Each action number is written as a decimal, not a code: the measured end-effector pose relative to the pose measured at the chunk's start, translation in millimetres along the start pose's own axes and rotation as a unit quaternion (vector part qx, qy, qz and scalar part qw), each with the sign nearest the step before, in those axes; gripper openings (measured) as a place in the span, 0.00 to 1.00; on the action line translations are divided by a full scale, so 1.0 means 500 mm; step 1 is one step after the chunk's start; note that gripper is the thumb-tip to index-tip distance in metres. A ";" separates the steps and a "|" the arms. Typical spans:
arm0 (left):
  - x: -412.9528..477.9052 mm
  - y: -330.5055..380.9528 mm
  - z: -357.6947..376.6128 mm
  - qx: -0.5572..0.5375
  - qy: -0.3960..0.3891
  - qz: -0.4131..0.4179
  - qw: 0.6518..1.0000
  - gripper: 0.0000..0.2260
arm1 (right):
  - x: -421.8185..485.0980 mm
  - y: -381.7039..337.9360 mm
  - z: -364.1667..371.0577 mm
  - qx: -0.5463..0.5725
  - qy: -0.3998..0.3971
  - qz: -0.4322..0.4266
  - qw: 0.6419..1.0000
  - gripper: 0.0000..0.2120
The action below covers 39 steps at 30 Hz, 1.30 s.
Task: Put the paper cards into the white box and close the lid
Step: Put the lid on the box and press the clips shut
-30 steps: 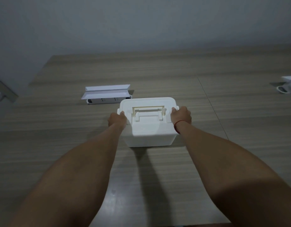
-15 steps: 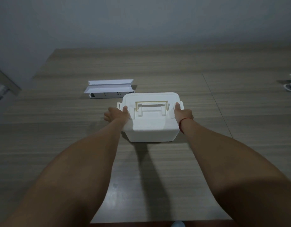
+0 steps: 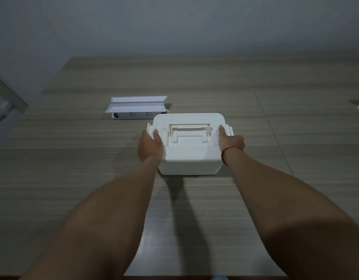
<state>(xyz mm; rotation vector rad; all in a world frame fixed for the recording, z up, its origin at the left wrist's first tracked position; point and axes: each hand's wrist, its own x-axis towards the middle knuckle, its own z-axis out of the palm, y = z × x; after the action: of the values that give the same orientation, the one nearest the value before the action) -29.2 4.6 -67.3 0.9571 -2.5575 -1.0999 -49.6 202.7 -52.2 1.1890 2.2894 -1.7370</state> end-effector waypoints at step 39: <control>0.012 0.077 -0.001 -0.035 -0.087 -0.134 0.986 0.42 | -0.028 -0.058 0.019 -0.094 -0.036 -0.032 0.994 0.45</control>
<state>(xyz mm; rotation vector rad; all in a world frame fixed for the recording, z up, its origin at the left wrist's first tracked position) -52.5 20.2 -40.2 1.2682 -2.5564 -1.3918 -60.5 184.8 -25.8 1.0135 2.4098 -1.5133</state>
